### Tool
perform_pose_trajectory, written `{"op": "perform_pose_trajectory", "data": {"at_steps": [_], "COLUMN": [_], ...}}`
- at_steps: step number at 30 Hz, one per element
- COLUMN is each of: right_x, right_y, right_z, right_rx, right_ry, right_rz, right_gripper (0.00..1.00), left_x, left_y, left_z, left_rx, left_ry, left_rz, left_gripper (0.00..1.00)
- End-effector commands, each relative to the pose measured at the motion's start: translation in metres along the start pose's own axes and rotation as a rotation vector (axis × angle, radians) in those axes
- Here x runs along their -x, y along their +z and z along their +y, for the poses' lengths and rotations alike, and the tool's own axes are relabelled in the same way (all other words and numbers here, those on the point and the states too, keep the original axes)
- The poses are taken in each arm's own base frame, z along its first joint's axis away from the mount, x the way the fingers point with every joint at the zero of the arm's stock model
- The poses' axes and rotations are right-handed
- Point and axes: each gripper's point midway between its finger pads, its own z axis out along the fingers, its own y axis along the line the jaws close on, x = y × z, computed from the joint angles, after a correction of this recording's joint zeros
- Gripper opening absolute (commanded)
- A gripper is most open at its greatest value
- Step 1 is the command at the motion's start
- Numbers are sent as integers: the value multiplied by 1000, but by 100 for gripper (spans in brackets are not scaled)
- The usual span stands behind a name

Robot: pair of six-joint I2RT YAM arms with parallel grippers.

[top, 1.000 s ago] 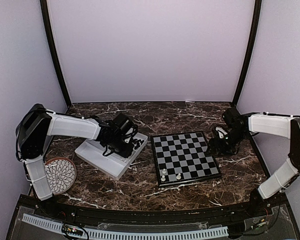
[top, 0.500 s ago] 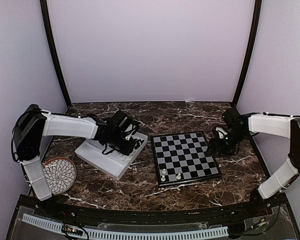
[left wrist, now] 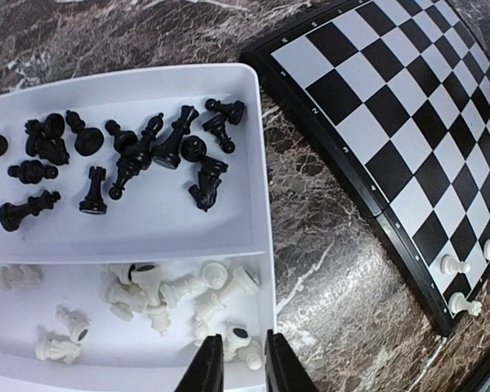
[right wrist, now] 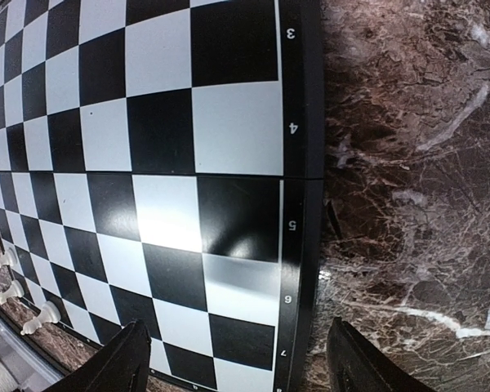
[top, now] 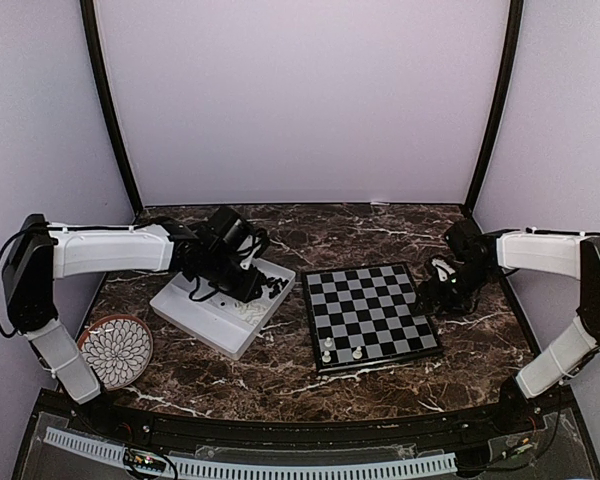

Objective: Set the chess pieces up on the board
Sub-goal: Pick up the pawn from the storage box.

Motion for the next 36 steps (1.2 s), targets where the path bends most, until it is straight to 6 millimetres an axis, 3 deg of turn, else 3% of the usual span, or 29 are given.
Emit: {"op": "perform_pose_trajectory", "data": {"at_steps": [1, 8, 20, 36], "right_x": [3, -1, -2, -2], "right_y": [-6, -8, -10, -8], "right_z": [5, 5, 4, 3], "right_rx": [11, 6, 0, 0], "right_ry": [-22, -21, -16, -14], "right_rz": [-27, -27, -38, -34], "right_gripper": [76, 76, 76, 76], "left_x": [-18, -19, -7, -16], "left_y": [19, 36, 47, 61], "left_z": [4, 9, 13, 17], "left_rx": [30, 47, 48, 65], "left_ry": [-41, -84, -99, -105], "left_rz": [148, 188, 176, 219], "left_gripper": [23, 25, 22, 17]}}
